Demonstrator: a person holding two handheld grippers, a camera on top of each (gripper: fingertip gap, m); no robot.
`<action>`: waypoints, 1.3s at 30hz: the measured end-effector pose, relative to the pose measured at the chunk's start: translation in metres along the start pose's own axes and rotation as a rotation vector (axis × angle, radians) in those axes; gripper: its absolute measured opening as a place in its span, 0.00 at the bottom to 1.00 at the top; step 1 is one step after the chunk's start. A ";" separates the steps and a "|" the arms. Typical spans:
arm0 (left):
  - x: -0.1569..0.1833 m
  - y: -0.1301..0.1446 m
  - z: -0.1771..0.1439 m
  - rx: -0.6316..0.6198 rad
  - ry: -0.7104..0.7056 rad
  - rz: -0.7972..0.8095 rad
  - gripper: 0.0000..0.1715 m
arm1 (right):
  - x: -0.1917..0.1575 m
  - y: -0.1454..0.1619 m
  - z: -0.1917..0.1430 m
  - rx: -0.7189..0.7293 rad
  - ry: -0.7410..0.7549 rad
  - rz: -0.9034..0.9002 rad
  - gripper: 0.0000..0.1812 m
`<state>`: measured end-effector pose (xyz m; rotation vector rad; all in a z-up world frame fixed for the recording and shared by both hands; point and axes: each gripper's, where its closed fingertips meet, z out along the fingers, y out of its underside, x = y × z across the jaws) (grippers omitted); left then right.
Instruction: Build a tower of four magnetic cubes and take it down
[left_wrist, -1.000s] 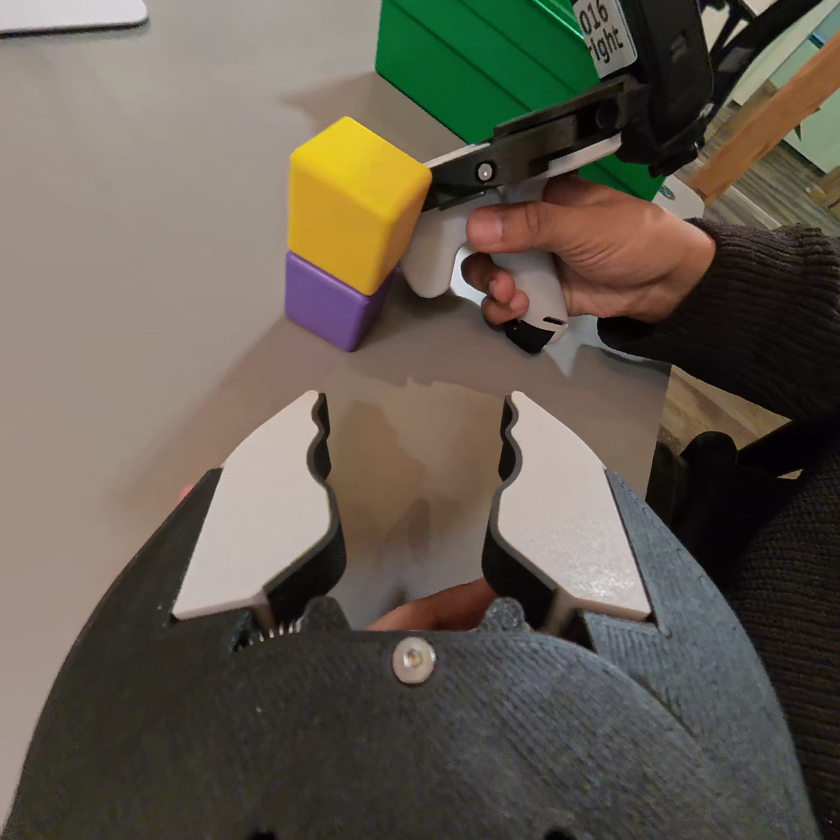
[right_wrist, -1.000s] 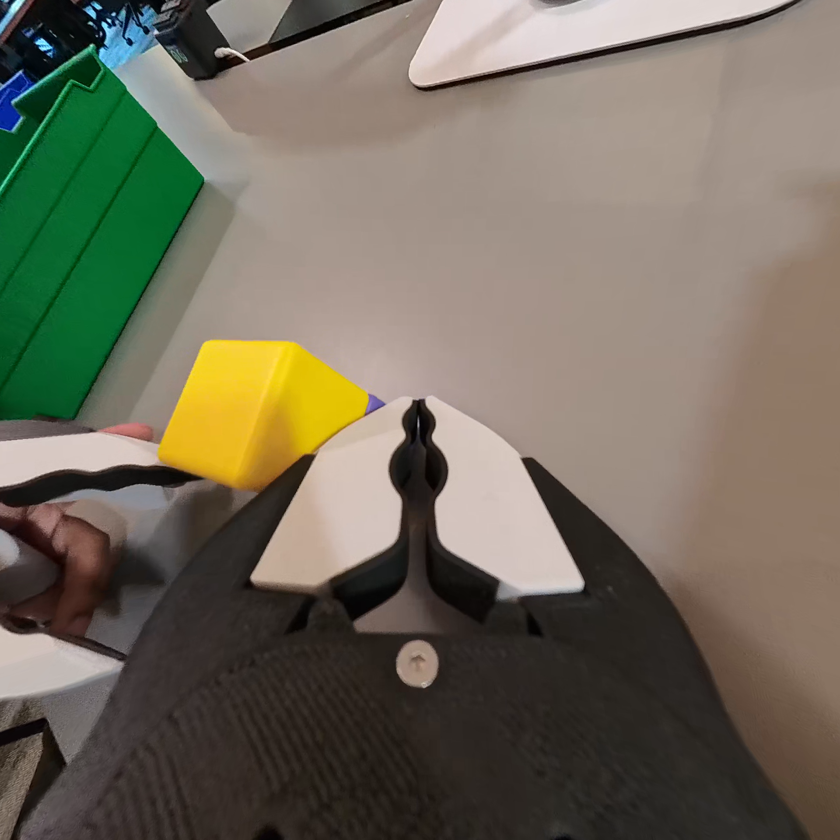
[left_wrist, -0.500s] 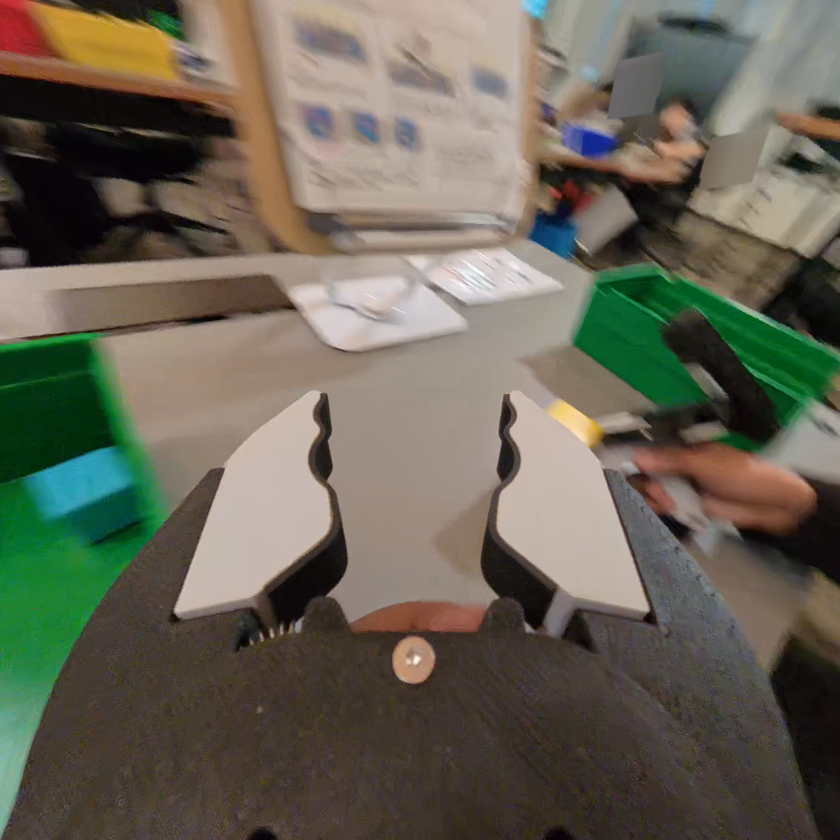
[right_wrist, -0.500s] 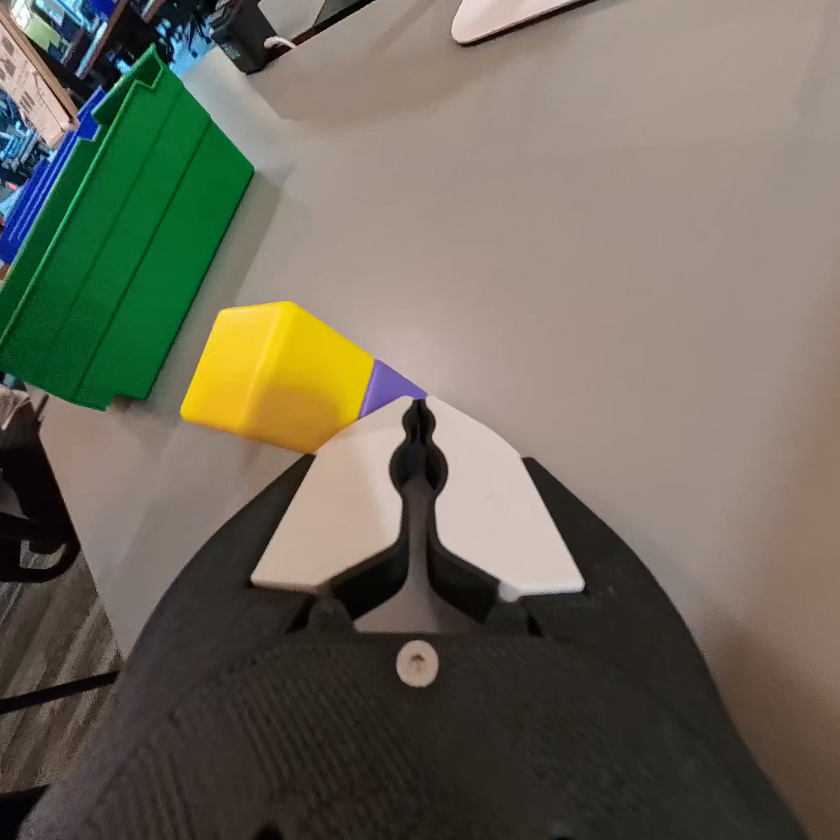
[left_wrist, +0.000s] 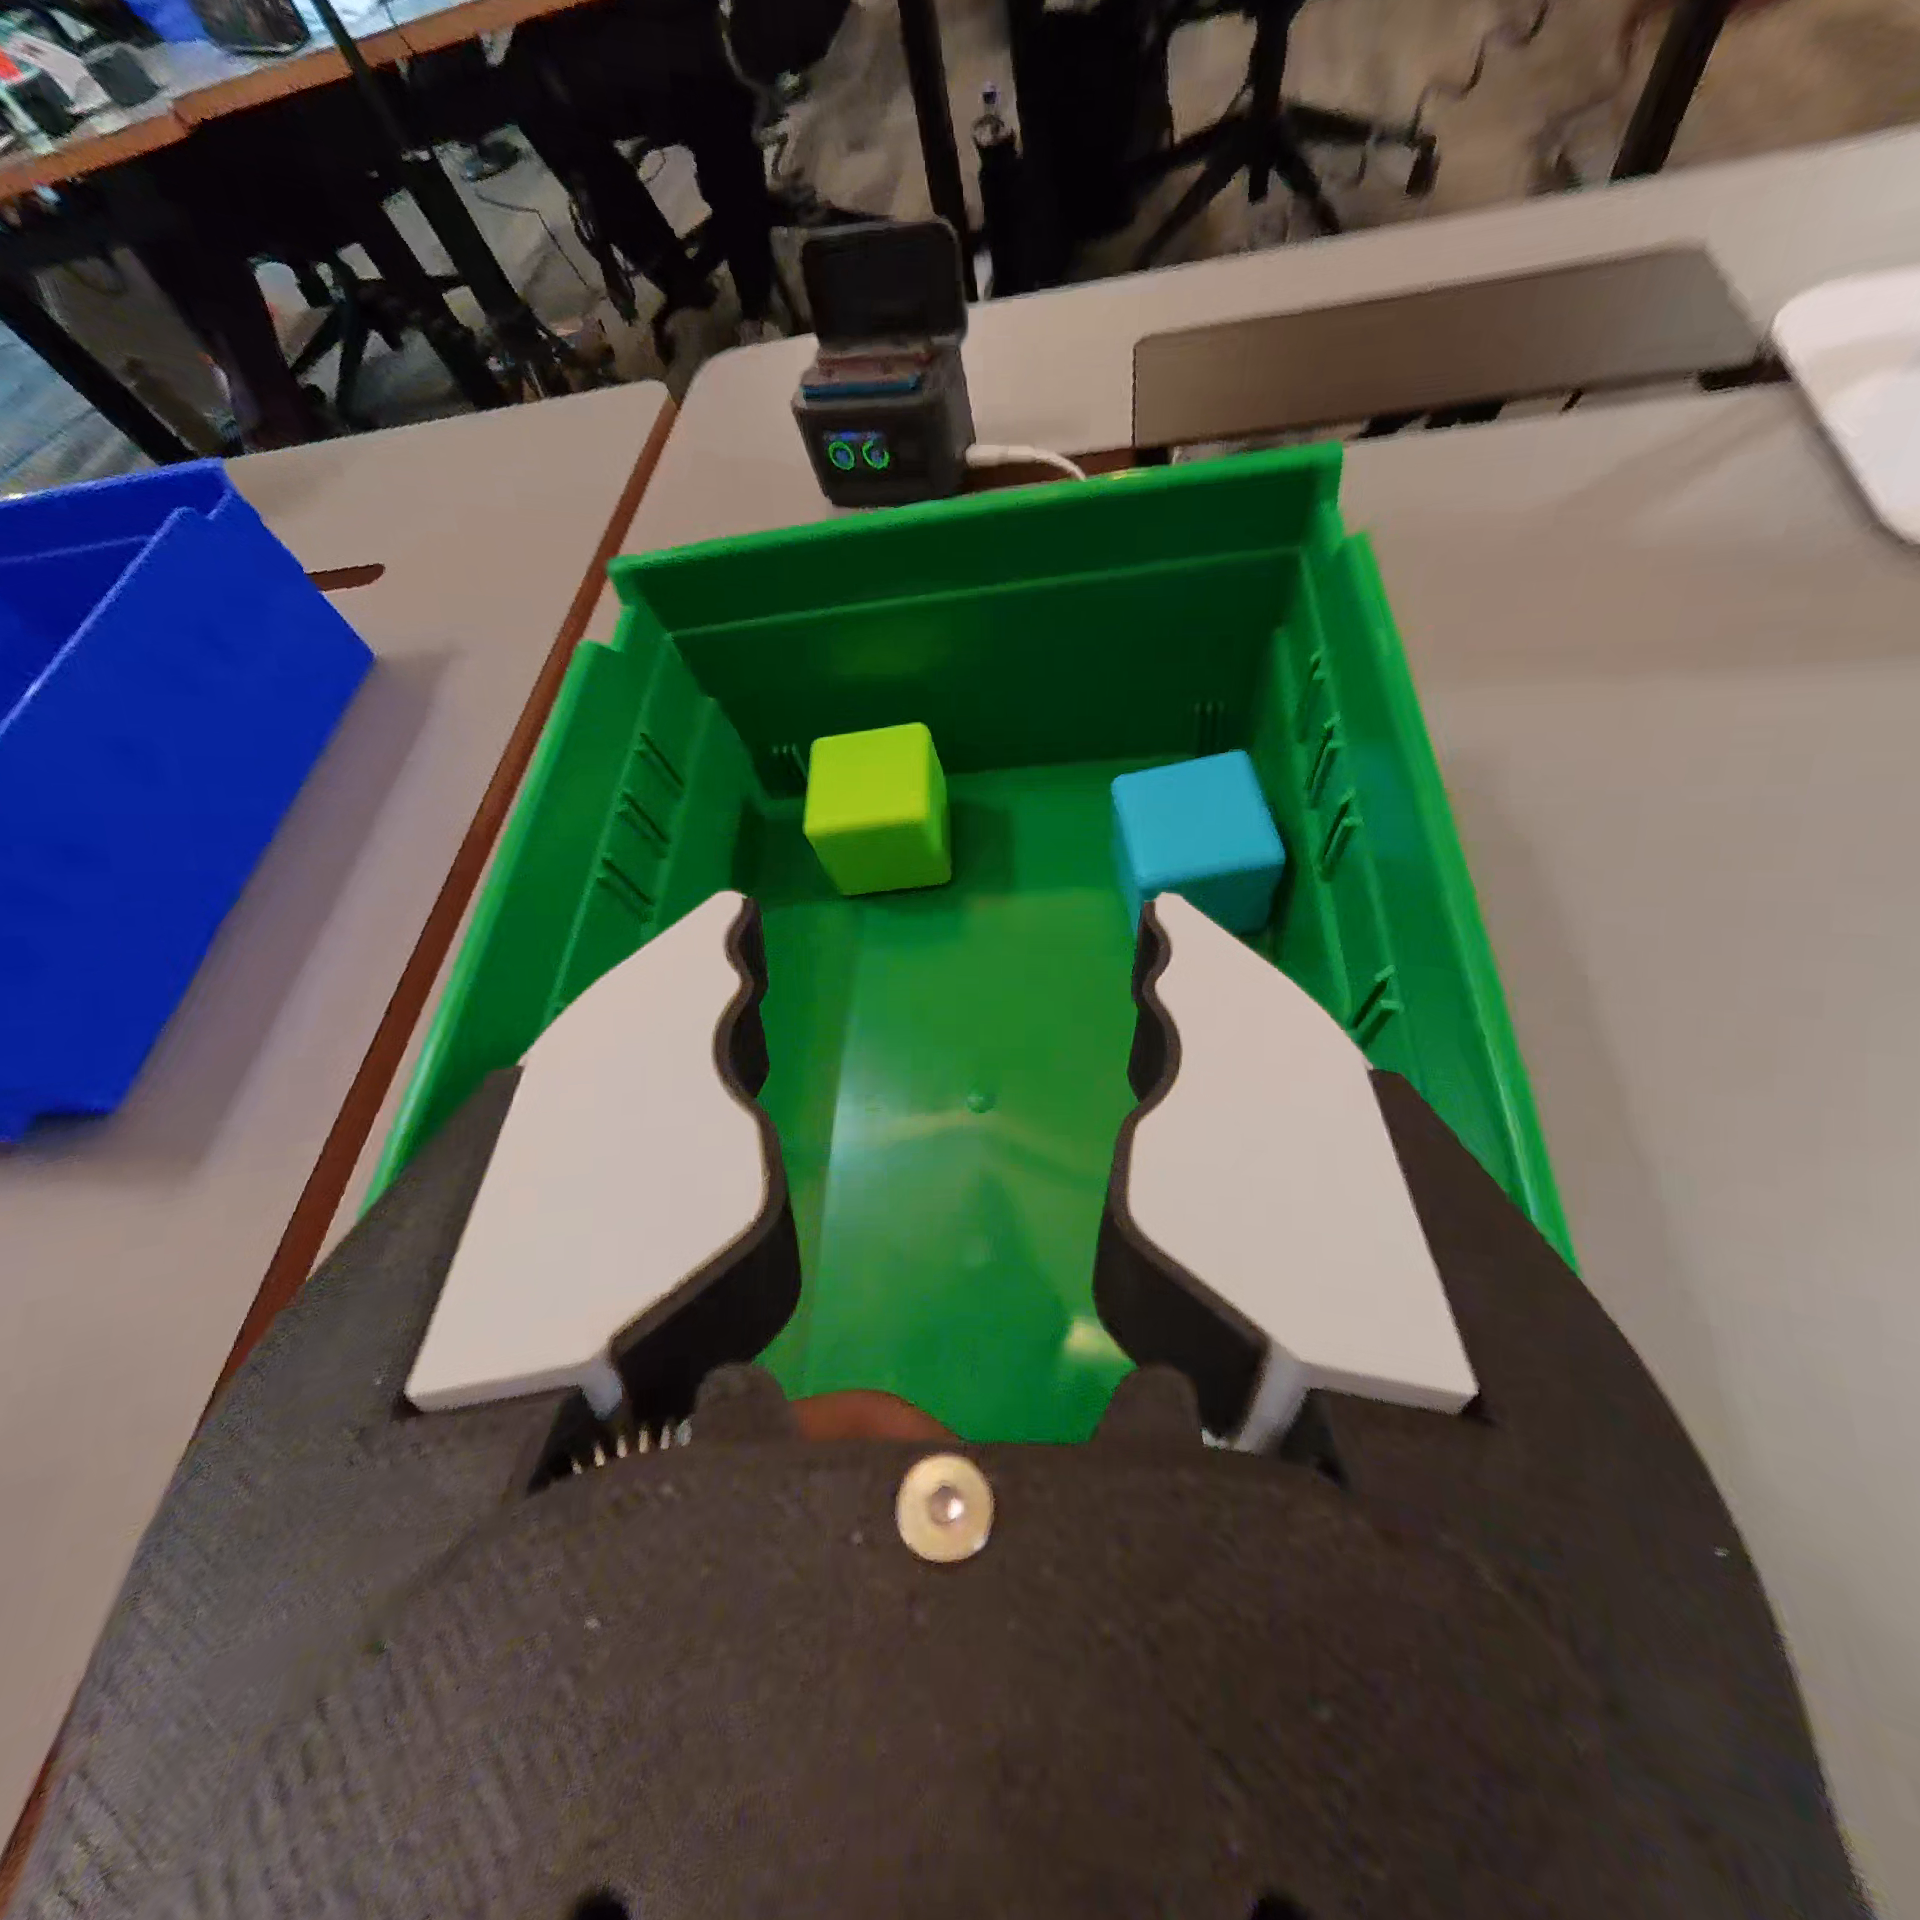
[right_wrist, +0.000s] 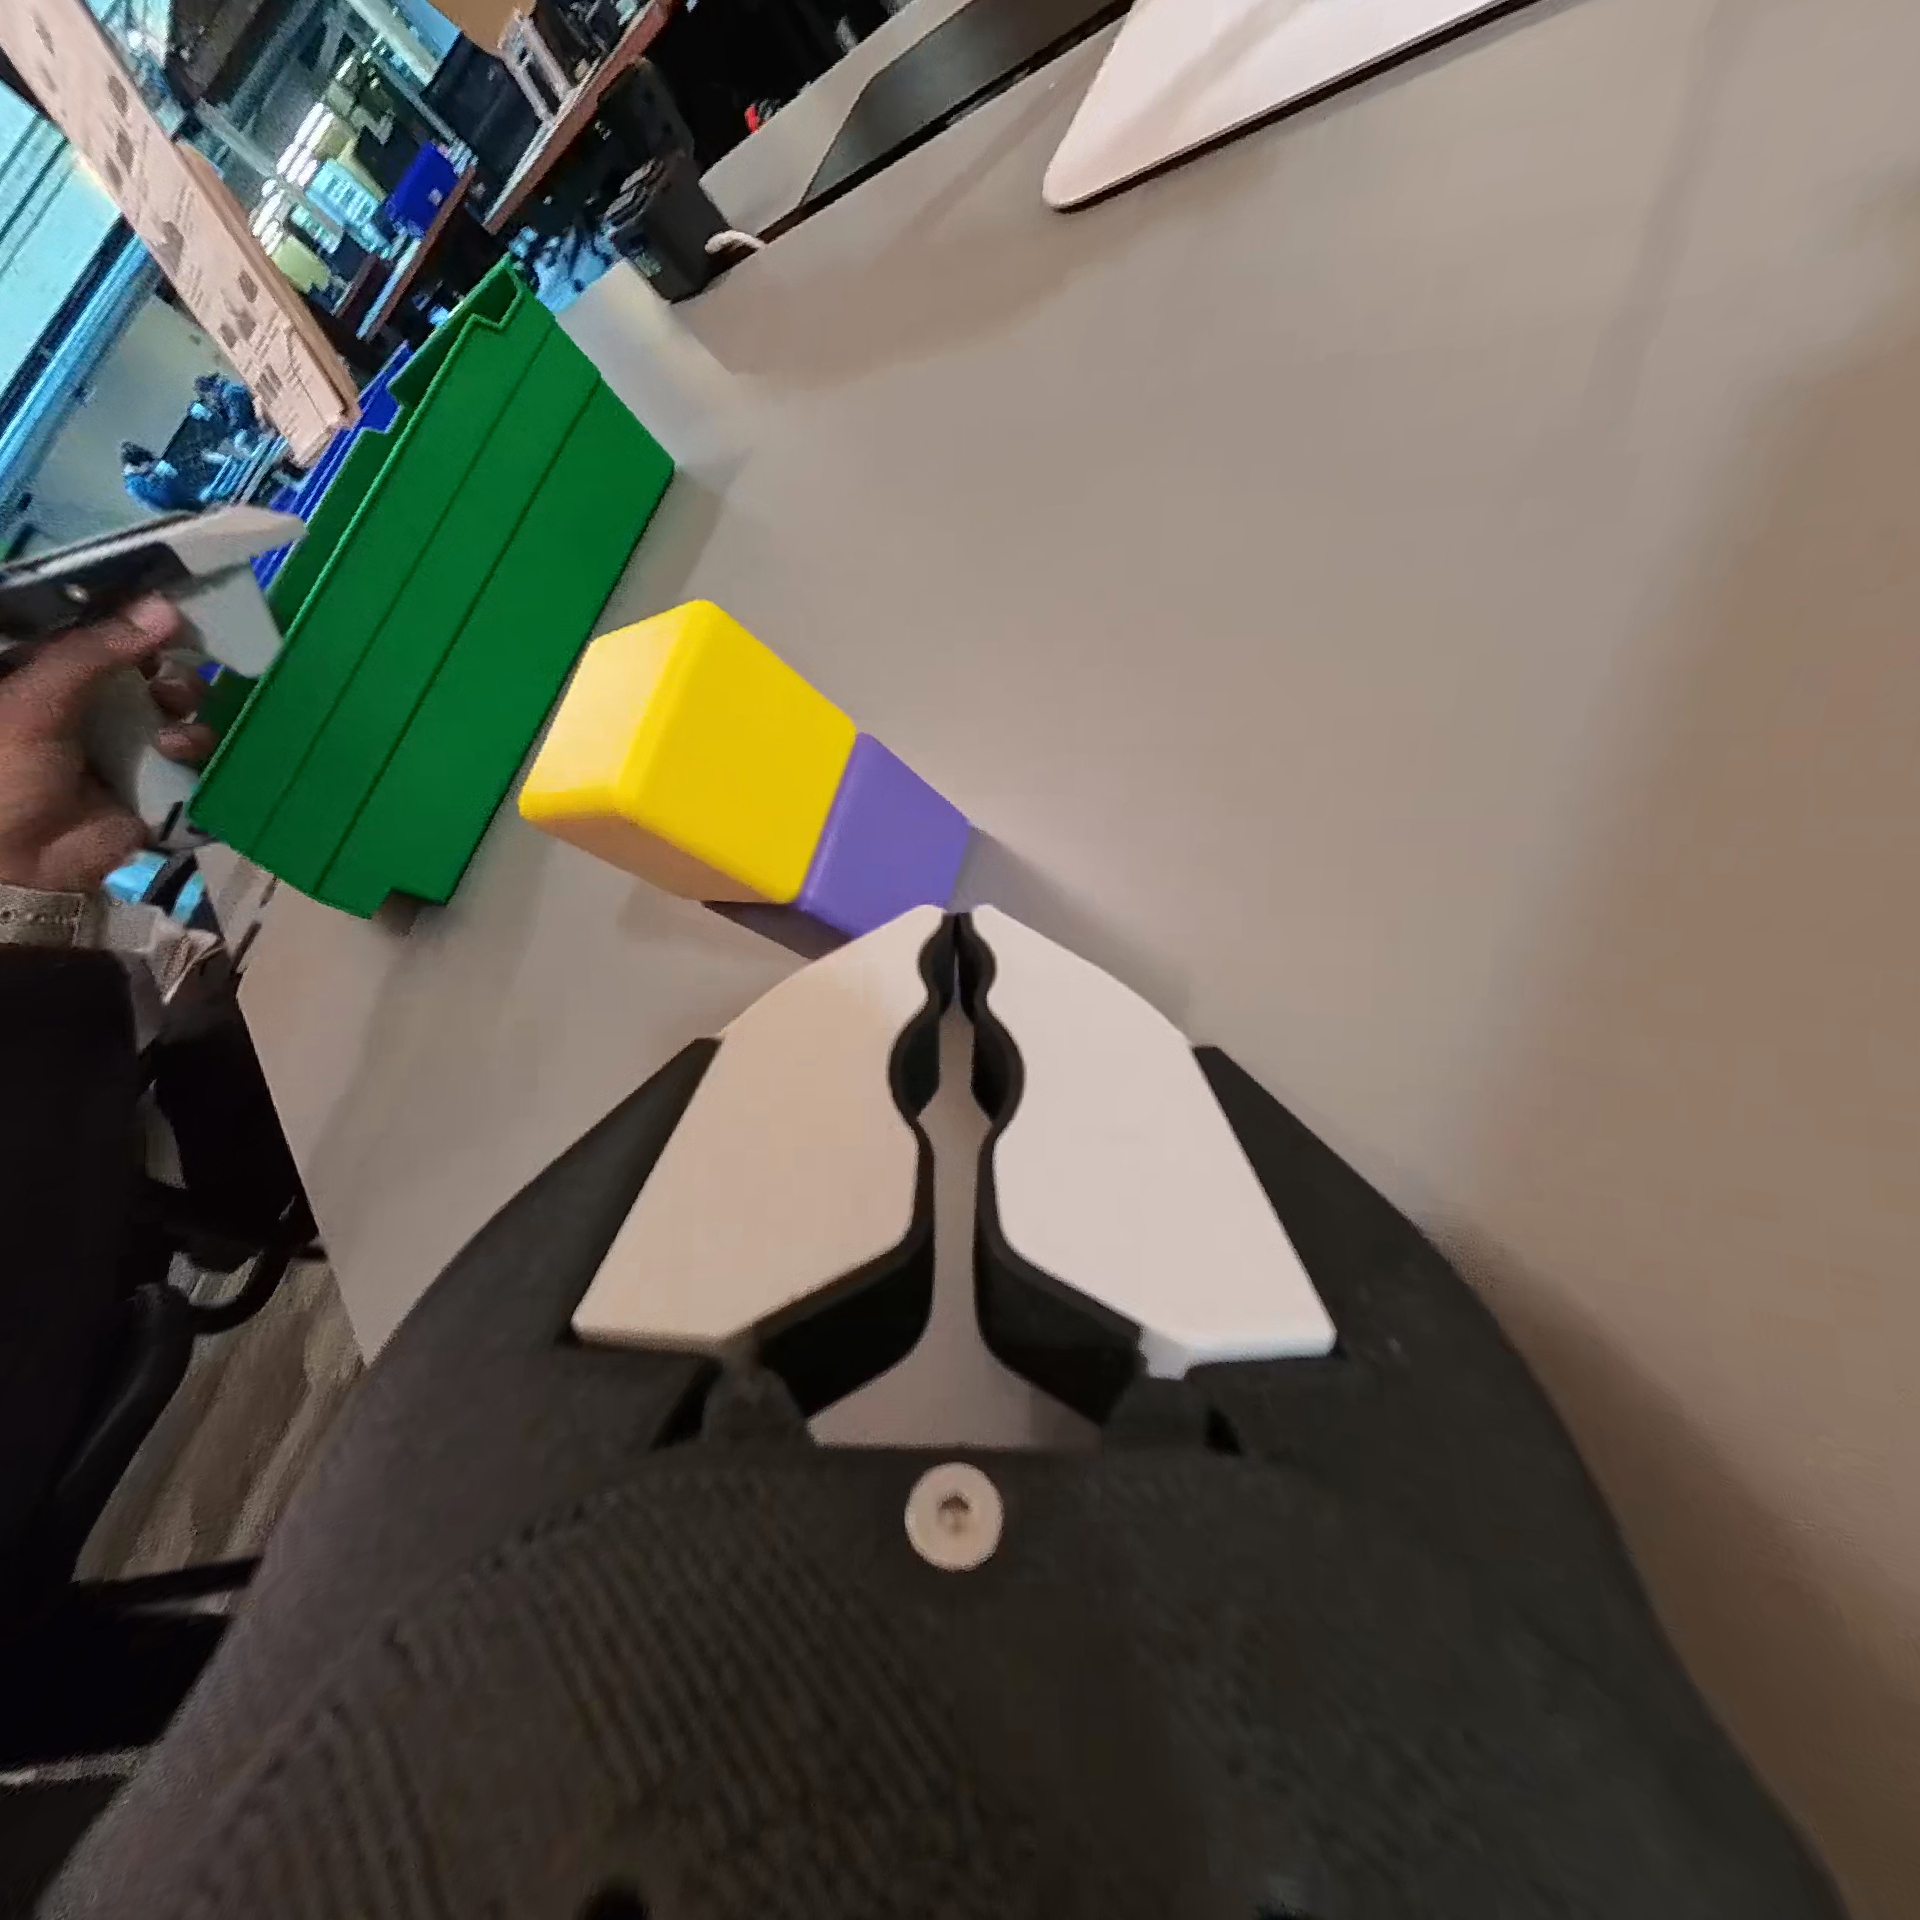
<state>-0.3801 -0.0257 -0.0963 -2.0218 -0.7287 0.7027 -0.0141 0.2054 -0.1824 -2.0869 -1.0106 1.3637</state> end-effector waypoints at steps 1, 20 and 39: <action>0.005 0.003 0.006 -0.018 0.005 0.021 0.41 | 0.004 -0.001 -0.004 0.011 0.014 0.008 0.02; 0.059 0.024 0.091 -0.265 0.268 -0.105 0.36 | 0.025 0.005 -0.054 0.092 0.063 0.047 0.01; 0.041 0.004 0.082 -0.143 0.245 -0.018 0.35 | 0.024 0.009 -0.055 0.080 0.048 0.061 0.01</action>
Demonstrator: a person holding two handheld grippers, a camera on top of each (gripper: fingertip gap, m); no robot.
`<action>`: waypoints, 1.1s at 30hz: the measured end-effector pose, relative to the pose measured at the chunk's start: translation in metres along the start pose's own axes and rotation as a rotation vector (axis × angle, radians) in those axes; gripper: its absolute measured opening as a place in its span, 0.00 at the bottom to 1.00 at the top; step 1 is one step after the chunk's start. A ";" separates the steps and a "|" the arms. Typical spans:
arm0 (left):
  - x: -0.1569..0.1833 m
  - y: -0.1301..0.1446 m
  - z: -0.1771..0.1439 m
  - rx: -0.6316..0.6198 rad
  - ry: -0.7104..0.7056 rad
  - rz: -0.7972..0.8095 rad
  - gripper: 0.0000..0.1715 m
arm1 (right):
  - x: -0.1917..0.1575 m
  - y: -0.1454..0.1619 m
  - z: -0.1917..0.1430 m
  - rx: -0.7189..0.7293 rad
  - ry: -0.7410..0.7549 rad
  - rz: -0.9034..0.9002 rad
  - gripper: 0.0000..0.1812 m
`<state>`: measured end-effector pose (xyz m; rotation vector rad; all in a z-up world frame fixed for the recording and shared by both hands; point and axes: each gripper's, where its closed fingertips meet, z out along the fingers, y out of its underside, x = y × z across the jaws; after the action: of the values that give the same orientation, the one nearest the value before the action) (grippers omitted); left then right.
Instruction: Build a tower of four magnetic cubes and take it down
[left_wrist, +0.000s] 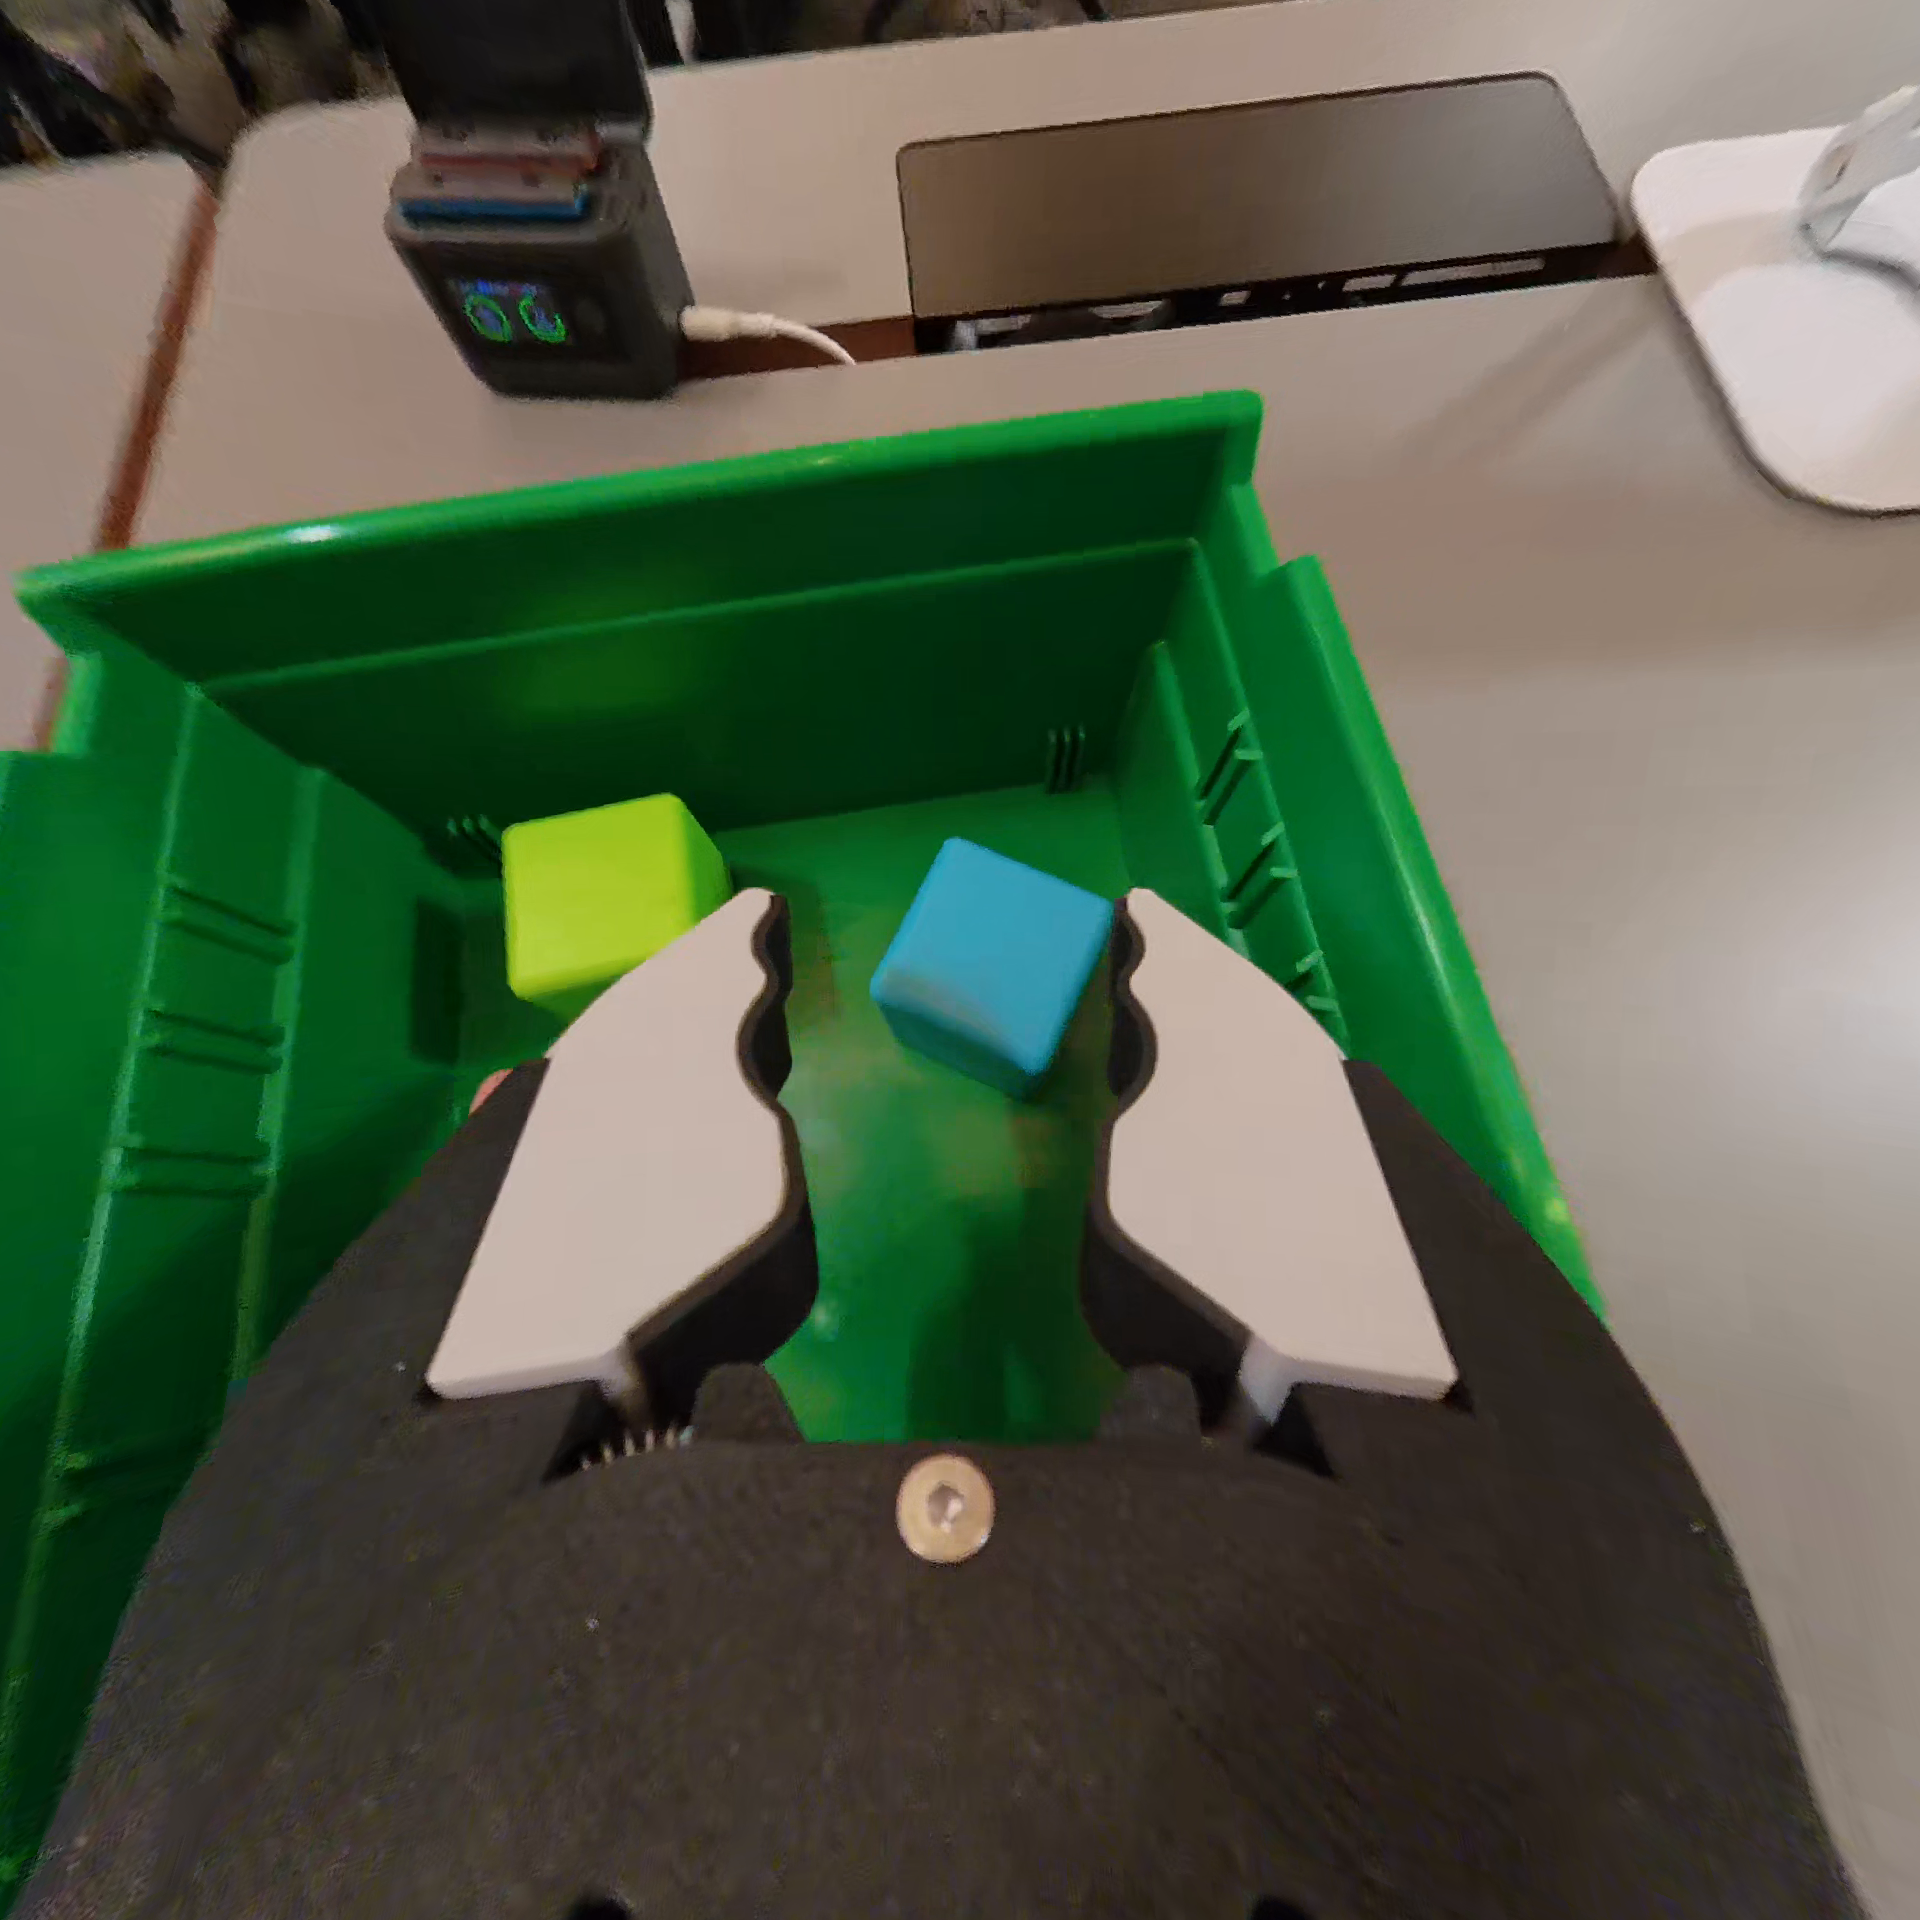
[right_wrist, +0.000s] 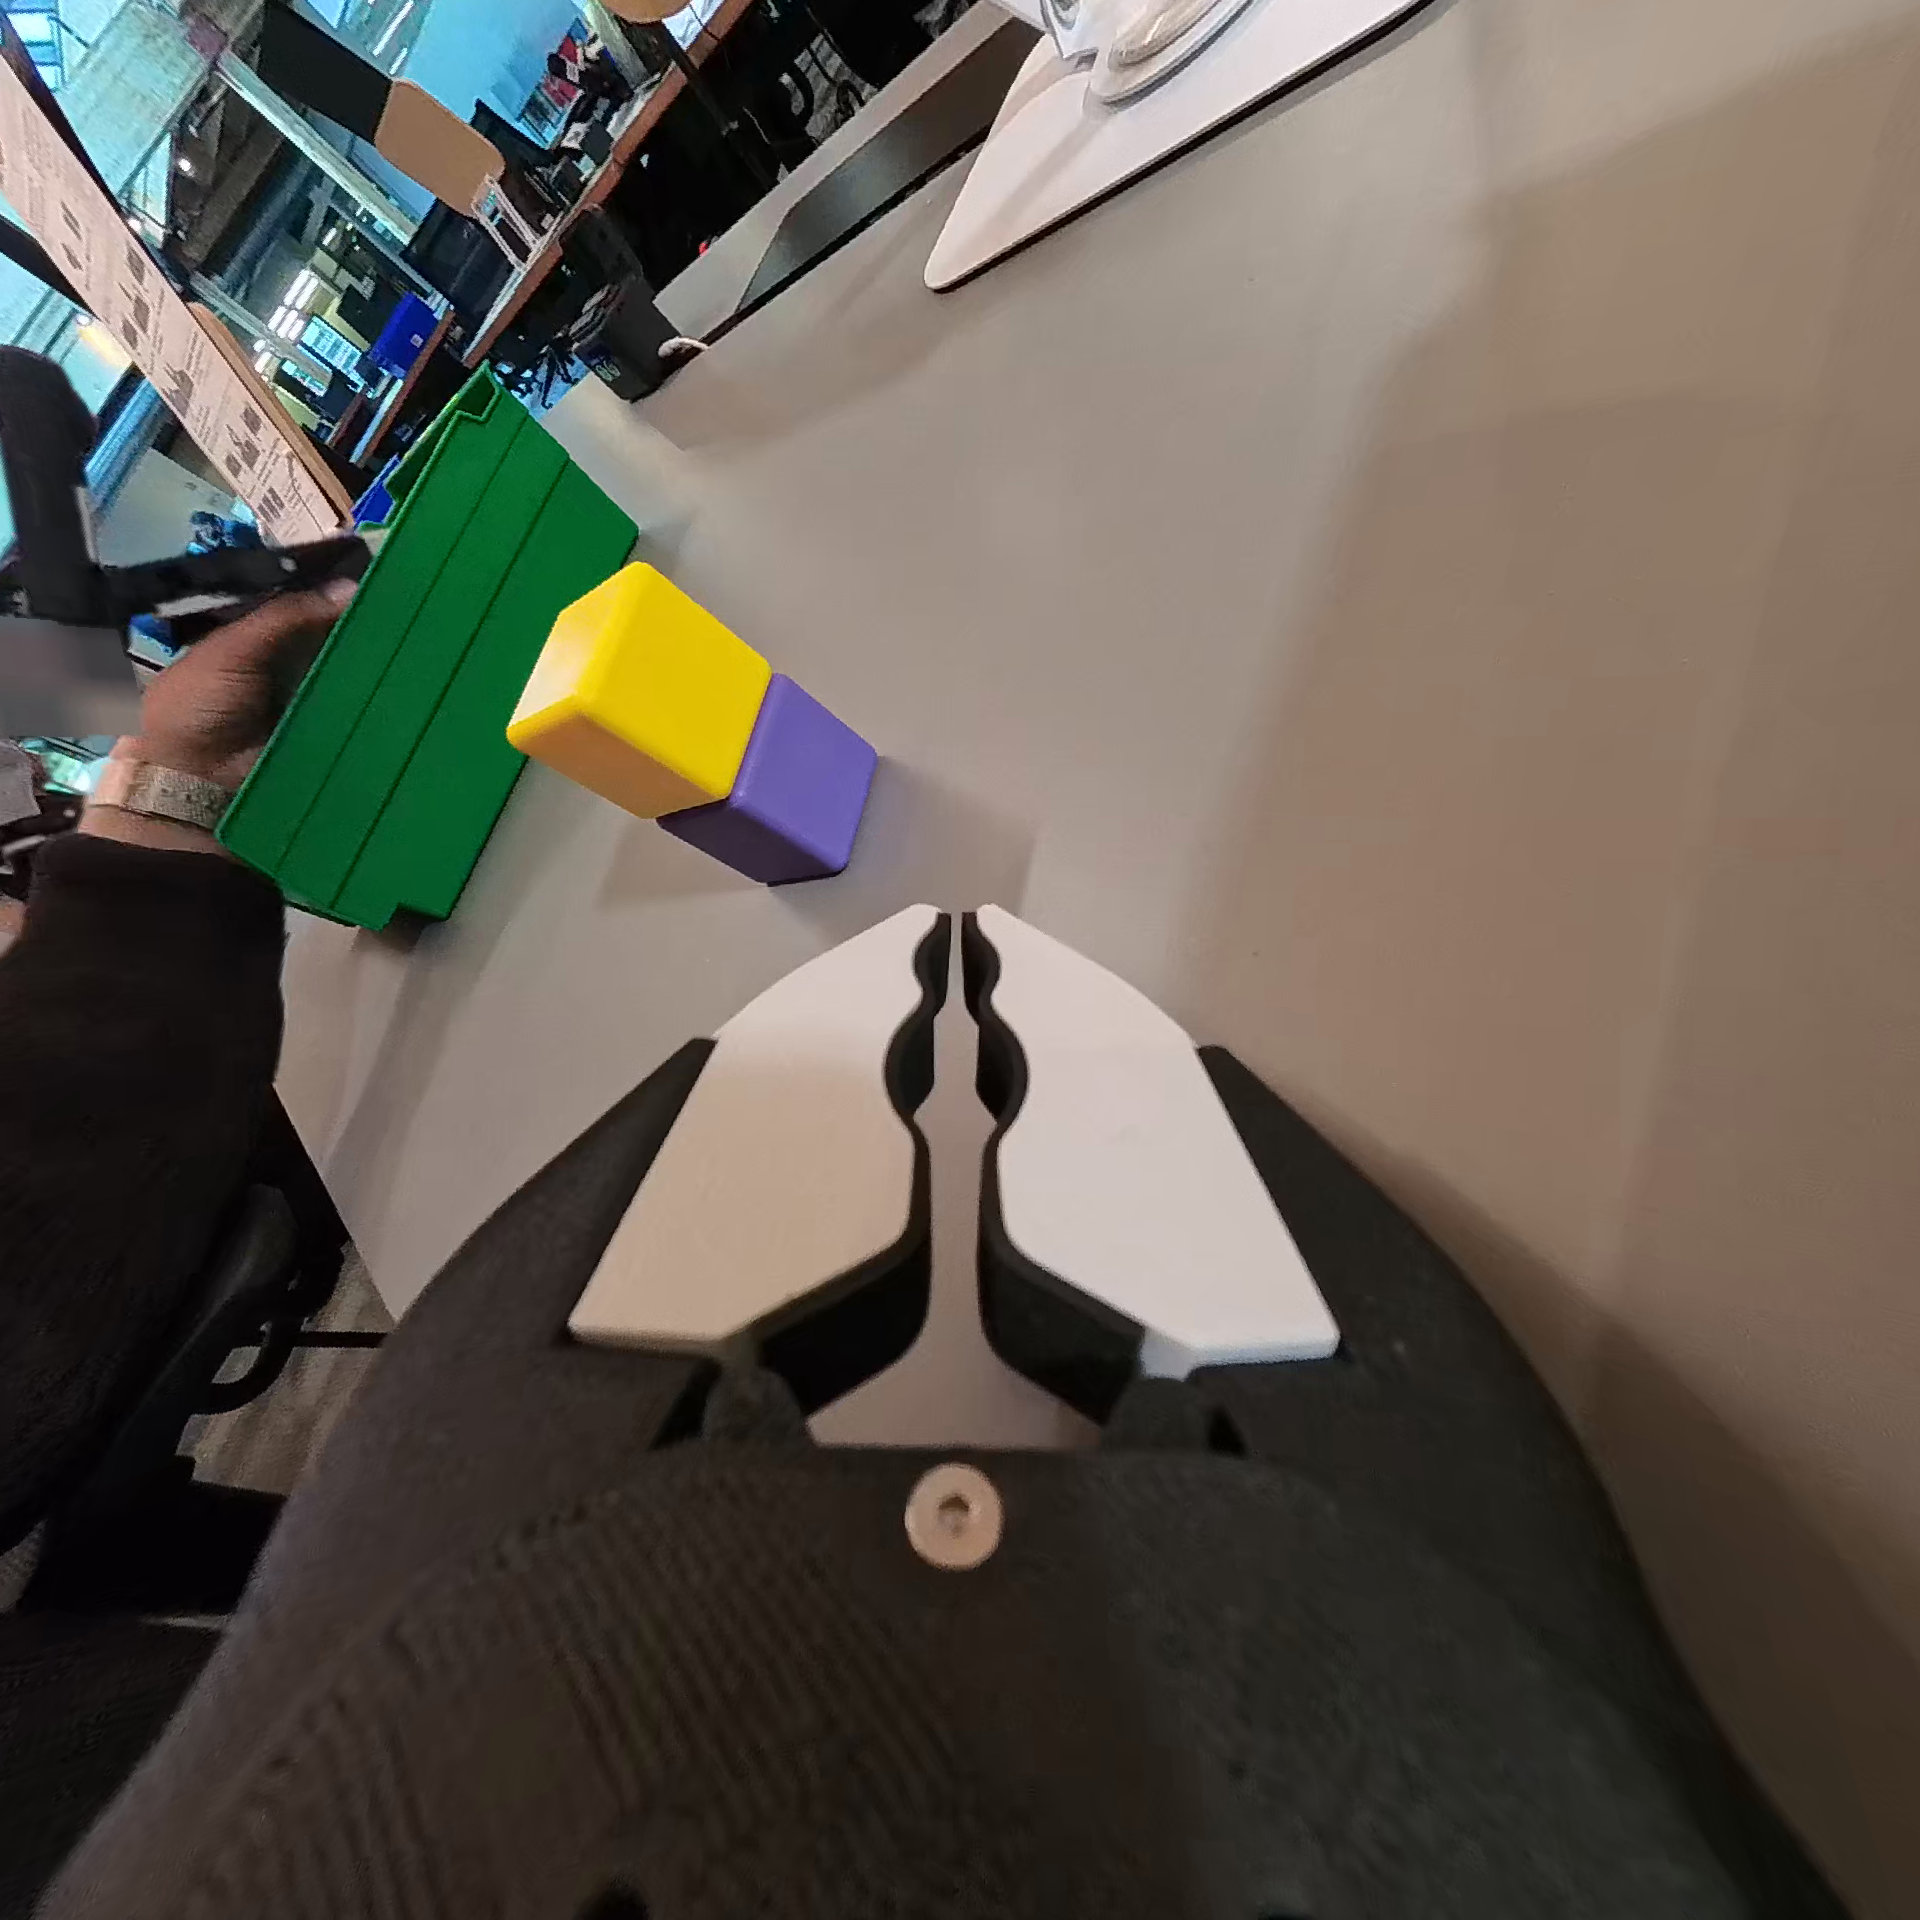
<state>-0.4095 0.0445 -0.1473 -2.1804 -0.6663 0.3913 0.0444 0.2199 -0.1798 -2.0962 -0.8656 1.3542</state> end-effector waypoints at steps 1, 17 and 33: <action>-0.003 -0.001 0.003 0.022 -0.042 0.044 0.36 | 0.000 0.000 0.000 -0.001 -0.002 0.004 0.01; 0.010 0.028 0.020 -0.047 0.086 0.077 0.29 | -0.002 0.003 0.000 -0.011 -0.045 0.051 0.04; 0.122 -0.123 -0.137 0.516 0.573 0.123 0.29 | -0.003 0.005 0.001 -0.020 -0.066 0.074 0.04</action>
<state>-0.2851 0.0978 0.0277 -1.7149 -0.0928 -0.0170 0.0438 0.2148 -0.1817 -2.1280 -0.8386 1.4663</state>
